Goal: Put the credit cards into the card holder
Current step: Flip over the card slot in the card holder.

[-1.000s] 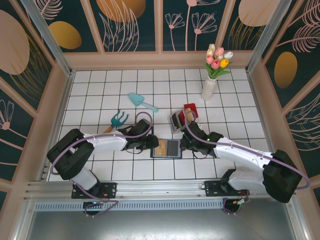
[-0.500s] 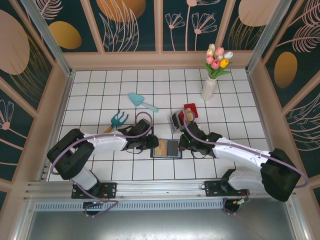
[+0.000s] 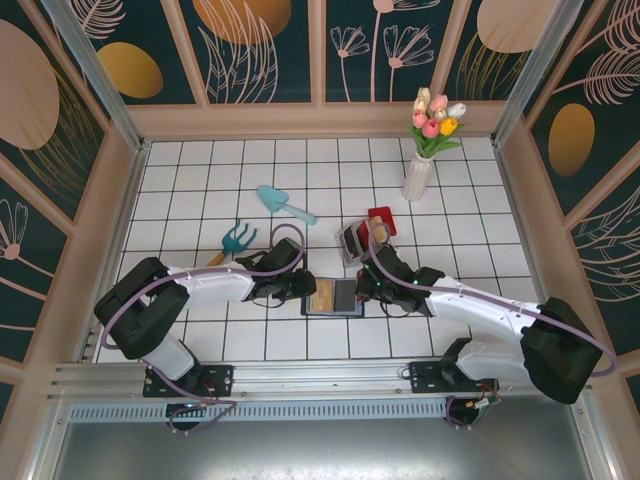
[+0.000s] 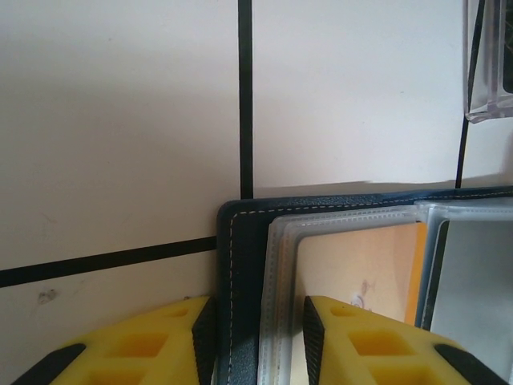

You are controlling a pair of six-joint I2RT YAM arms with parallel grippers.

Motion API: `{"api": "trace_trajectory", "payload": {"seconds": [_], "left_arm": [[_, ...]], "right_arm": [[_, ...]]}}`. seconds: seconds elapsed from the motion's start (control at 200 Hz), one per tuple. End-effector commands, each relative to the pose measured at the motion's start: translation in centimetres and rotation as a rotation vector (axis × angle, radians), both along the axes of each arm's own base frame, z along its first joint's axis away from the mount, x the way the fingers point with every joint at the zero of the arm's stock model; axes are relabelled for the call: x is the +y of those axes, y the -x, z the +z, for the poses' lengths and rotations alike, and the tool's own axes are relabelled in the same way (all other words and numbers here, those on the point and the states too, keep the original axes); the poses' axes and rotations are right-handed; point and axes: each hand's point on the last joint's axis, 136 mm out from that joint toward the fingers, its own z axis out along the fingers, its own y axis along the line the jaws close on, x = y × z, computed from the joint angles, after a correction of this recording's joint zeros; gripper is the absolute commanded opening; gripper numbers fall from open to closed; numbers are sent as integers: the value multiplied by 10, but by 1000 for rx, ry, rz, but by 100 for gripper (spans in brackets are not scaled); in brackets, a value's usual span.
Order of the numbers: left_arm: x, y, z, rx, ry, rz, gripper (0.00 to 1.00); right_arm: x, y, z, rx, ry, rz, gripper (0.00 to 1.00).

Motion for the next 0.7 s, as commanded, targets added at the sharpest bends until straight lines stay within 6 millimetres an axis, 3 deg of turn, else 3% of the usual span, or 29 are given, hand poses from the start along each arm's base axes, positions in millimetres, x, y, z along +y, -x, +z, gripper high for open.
{"api": "trace_trajectory", "payload": {"seconds": [0.0, 0.27, 0.515, 0.696], "left_arm": [[2, 13, -19, 49, -16, -26, 34], [-1, 11, -16, 43, -4, -27, 27], [-2, 11, -17, 43, -3, -27, 26], [0, 12, -18, 44, -9, -26, 26]], "right_arm": [[6, -2, 19, -22, -51, 10, 1], [40, -7, 46, -52, -193, 87, 2], [59, -7, 46, -52, -215, 146, 2], [44, -11, 38, -47, -105, 99, 2]]}}
